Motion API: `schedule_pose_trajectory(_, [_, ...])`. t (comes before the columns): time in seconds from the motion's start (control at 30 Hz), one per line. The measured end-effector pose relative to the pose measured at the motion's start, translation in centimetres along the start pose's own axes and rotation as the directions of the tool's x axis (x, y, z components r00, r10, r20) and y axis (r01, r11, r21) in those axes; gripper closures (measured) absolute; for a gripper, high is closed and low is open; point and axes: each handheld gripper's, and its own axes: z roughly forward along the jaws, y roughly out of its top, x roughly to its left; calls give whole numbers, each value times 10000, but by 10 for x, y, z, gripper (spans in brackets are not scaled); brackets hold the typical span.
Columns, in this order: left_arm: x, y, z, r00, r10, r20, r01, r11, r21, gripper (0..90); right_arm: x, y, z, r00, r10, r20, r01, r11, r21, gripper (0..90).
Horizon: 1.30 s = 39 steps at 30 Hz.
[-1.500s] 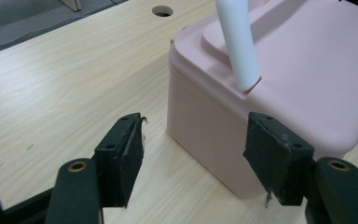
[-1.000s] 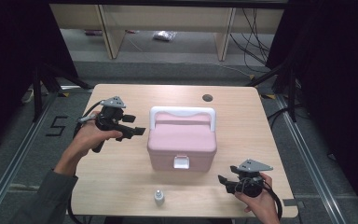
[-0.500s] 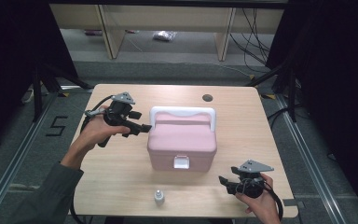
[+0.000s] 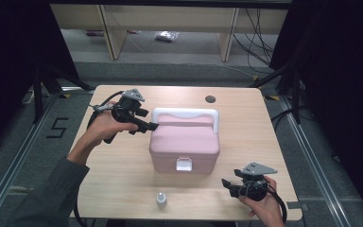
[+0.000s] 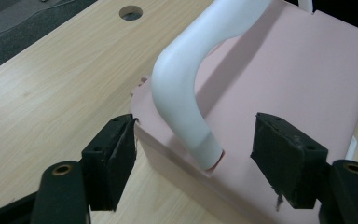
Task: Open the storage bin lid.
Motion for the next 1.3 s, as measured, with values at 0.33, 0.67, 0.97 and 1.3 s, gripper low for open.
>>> schedule_pose_trajectory(0.33, [3,15,2,9989,471,-6,-470,9980,432,289,2,0,2,9997,185,-129,-183,9997,170,359])
schedule_pose_trajectory(0.67, [5,33,12,9941,1083,40,-1079,9865,1233,305,0,1,3,9999,-79,-76,81,9998,197,359])
schedule_pose_trajectory(0.97, [7,46,30,9934,1151,3,-1135,9785,1721,403,0,0,3,9999,79,-127,-76,9996,286,359])
schedule_pose_trajectory(1.3, [1,57,30,9774,2102,237,-2103,9543,2124,548,0,0,4,9998,124,-176,-119,9995,277,360])
